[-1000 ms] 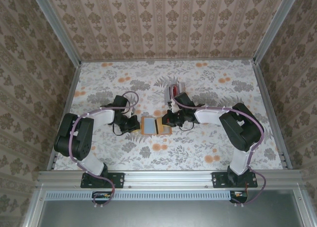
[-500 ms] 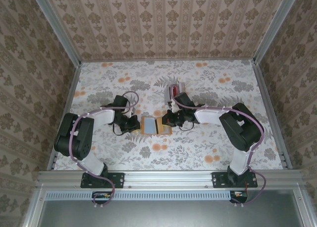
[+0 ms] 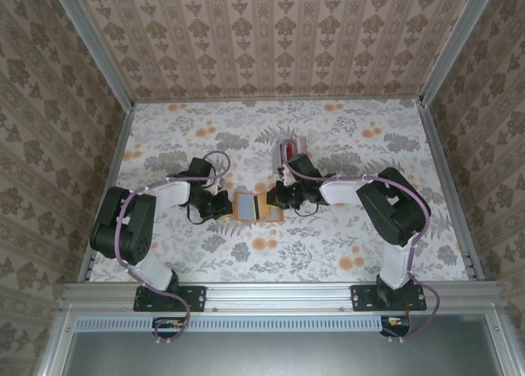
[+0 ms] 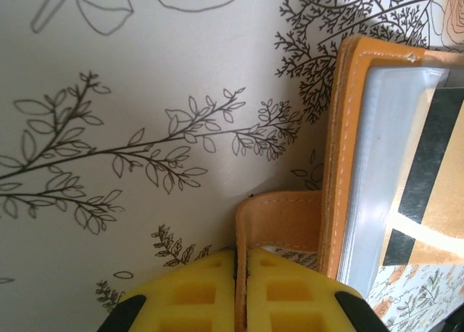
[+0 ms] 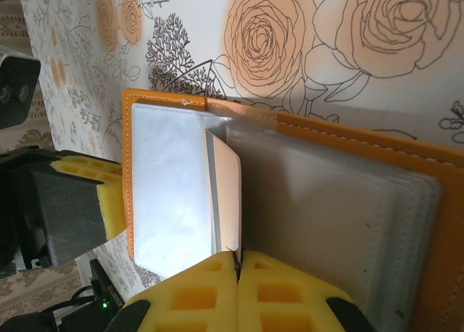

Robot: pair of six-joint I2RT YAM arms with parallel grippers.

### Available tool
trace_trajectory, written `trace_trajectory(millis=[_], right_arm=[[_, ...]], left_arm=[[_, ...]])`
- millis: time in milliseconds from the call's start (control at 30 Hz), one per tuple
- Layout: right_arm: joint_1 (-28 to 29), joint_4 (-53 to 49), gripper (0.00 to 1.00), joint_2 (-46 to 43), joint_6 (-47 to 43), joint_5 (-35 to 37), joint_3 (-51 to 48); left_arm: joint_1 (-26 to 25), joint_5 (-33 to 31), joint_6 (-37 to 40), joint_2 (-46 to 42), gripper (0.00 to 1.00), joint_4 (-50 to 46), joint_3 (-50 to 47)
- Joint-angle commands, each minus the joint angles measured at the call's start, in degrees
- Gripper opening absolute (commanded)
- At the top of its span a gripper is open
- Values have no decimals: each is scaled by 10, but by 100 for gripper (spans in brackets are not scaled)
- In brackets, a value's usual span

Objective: Put the credit cards into the card holder

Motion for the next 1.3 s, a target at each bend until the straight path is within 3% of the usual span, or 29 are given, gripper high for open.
trace_trajectory(millis=[0, 567, 1000, 1267], right_arm=[[4, 10, 2, 24, 5, 2, 9], [7, 12, 2, 42, 3, 19, 37], [61, -75, 2, 40, -33, 98, 77], [71, -108, 3, 43, -59, 100, 97]], left_arm=[[-17, 5, 0, 28, 1, 31, 0], [-25, 1, 3, 31, 0, 24, 13], [-38, 0, 3, 45, 0, 20, 29], [-37, -16, 9, 37, 0, 2, 35]])
